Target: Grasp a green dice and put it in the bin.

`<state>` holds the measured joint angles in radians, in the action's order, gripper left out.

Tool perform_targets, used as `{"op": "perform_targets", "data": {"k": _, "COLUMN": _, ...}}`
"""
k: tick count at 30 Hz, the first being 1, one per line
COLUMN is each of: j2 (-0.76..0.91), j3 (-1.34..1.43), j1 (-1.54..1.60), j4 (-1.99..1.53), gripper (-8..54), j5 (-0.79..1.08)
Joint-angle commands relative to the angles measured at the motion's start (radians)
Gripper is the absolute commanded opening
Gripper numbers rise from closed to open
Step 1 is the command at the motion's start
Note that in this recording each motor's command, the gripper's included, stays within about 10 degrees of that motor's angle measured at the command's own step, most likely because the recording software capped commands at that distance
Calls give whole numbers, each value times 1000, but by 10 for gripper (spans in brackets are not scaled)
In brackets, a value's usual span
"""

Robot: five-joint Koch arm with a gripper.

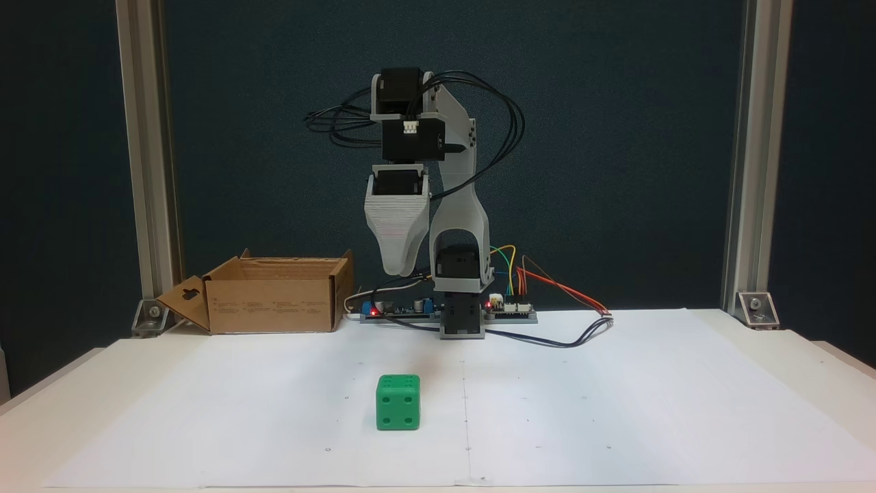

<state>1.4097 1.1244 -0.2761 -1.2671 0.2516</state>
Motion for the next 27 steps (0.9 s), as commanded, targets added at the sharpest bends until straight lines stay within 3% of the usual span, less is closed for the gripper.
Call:
{"op": "perform_targets", "data": {"k": 1, "j2": 3, "j3": -60, "j1": 6, "j4": -26, "gripper": 433, "j5": -57}}
{"op": "perform_targets", "data": {"k": 27, "j2": -95, "j3": -107, "j1": 25, "j4": -12, "gripper": 436, "j5": -29}}
